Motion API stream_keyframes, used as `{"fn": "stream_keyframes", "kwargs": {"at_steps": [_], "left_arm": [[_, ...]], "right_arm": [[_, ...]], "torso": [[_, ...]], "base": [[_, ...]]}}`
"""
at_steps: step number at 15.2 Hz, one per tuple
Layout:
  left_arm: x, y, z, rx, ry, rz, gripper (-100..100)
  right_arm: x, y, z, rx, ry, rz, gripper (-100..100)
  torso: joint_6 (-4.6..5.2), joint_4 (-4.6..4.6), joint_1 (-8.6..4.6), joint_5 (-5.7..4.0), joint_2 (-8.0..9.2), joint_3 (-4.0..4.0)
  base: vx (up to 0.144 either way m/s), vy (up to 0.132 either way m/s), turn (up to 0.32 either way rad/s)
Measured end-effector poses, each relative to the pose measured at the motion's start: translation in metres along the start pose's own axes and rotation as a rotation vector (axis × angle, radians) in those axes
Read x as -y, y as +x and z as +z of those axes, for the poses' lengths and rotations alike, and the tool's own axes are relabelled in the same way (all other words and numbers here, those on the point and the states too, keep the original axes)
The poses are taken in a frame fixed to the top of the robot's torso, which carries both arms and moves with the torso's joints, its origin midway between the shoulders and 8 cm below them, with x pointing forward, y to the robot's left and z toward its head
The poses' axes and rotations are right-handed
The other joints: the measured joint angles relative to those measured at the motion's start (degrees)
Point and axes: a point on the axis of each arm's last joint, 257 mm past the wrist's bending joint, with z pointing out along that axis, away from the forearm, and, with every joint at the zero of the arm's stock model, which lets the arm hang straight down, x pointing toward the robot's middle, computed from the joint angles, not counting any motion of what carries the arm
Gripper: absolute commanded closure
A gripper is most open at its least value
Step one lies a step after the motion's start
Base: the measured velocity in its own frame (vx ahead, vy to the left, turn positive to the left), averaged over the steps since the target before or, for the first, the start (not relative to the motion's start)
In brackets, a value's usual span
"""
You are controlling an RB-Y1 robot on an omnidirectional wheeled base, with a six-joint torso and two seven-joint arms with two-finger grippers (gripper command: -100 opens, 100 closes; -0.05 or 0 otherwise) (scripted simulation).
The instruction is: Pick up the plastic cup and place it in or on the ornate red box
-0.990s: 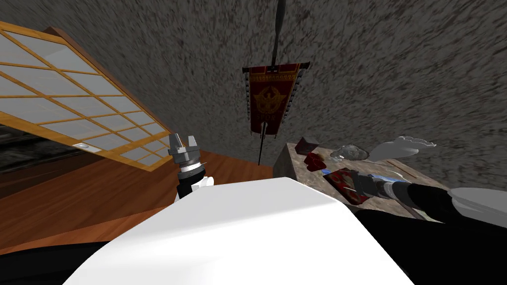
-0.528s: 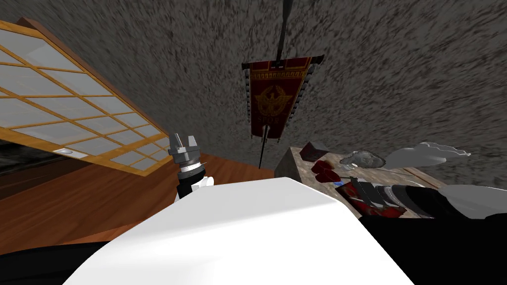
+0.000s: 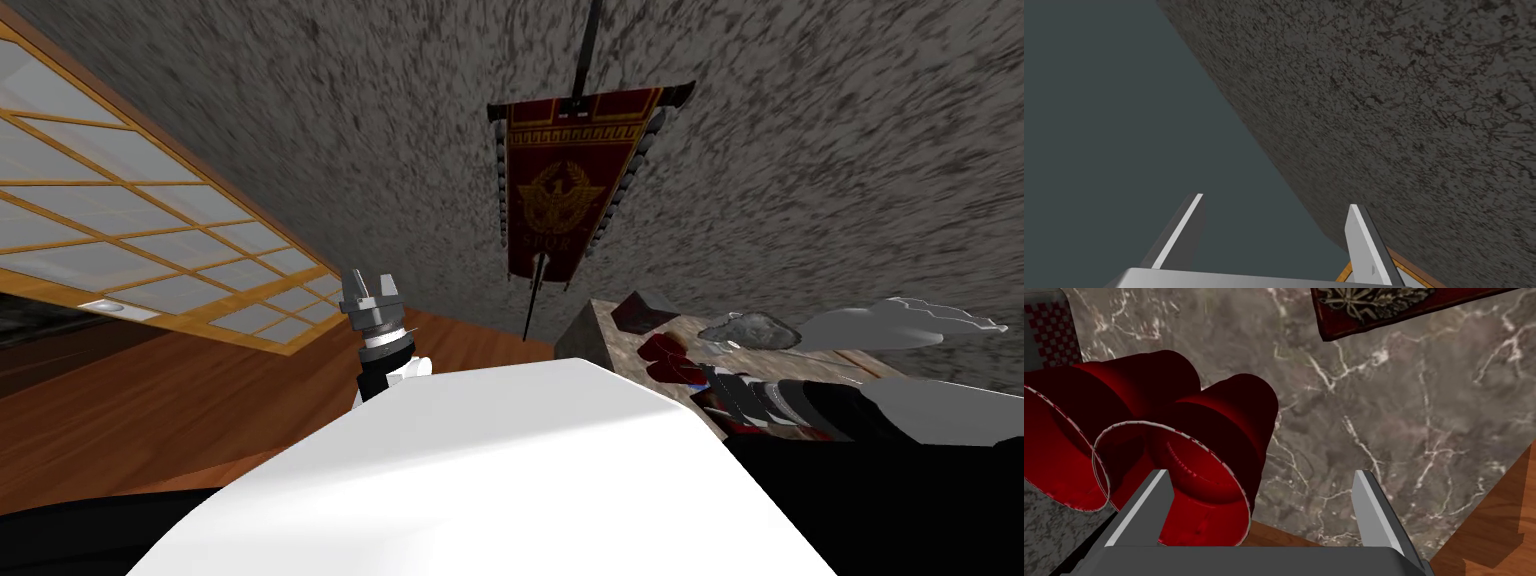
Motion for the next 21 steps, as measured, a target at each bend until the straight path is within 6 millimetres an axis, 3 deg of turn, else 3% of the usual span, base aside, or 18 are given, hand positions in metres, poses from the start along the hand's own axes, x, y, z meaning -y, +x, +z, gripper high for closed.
{"fn": "stream_keyframes", "kwargs": {"at_steps": [2,3,9,14,21], "left_arm": [[0.0,0.0,0.0,0.0,0.0,0.0,0],[0.0,0.0,0.0,0.0,0.0,0.0,0],[0.0,0.0,0.0,0.0,0.0,0.0,0],[0.0,0.0,0.0,0.0,0.0,0.0,0],[0.0,0.0,0.0,0.0,0.0,0.0,0]], "right_arm": [[-0.001,-0.001,0.005,-0.001,0.007,0.002,-100],[-0.001,-0.001,0.005,-0.002,0.008,0.002,100],[0.002,0.004,-0.009,-0.003,-0.01,-0.005,100],[0.007,0.018,-0.022,-0.021,-0.025,0.012,100],[0.015,0.041,-0.048,-0.05,-0.048,0.052,100]], "torso": [[0.0,0.02,-0.01,0.0,0.04,0.03],[0.01,0.01,0.0,0.01,0.0,0.01],[0.17,-0.07,0.03,-0.11,-0.12,-0.08],[0.3,0.13,-0.49,-0.13,0.78,0.44],[0.35,0.18,-0.57,-0.1,1.03,0.58]], "base": [[-0.033,-0.011,0.007],[0.011,0.005,-0.018],[0.027,0.005,-0.001],[-0.166,-0.076,0.154],[-0.186,-0.073,0.156]]}}
